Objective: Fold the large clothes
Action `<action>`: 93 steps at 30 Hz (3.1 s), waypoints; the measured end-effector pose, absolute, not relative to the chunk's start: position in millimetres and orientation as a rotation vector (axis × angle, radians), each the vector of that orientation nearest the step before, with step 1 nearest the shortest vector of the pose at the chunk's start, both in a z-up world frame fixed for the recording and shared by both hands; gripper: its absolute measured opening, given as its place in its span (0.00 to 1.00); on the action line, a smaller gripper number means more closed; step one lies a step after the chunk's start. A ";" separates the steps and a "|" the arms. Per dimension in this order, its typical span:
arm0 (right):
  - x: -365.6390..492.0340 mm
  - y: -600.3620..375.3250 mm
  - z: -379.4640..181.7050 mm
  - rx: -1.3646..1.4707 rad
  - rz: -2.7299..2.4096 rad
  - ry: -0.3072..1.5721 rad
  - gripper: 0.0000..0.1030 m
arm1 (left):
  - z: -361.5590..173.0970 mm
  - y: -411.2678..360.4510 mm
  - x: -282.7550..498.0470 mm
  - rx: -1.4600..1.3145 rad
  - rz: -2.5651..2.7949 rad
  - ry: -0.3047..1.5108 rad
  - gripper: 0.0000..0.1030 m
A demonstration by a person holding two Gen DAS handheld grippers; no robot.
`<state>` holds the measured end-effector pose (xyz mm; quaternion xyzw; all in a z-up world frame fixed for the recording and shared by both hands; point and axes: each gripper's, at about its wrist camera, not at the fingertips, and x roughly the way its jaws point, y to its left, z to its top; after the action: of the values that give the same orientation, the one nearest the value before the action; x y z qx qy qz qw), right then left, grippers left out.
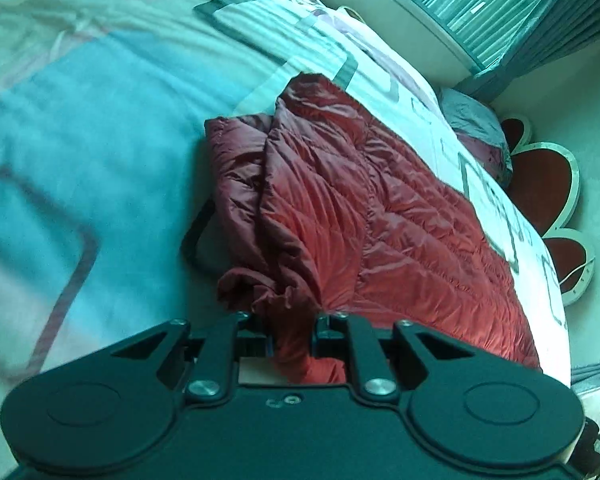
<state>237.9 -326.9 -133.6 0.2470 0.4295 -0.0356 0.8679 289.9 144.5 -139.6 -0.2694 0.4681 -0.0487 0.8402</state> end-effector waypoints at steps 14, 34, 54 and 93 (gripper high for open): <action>172.3 -342.5 -134.8 0.518 -0.030 0.876 0.32 | -147.4 132.4 244.0 -0.483 -0.012 0.945 0.39; 212.8 -254.9 -92.2 0.252 0.188 0.734 0.58 | -154.0 137.4 218.1 -0.613 0.096 0.876 0.81; 301.3 -162.2 -141.2 -0.007 0.211 0.811 0.58 | -144.8 148.6 252.8 -0.502 0.131 0.874 0.87; 212.5 -285.7 -102.9 0.191 -0.007 0.705 0.58 | -30.1 -70.6 275.2 -0.272 -0.530 0.735 0.09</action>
<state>212.5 -285.7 -102.9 0.0936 0.3446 -0.0034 0.9341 275.2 -70.6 -30.1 -0.1310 0.3540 -0.2553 0.8901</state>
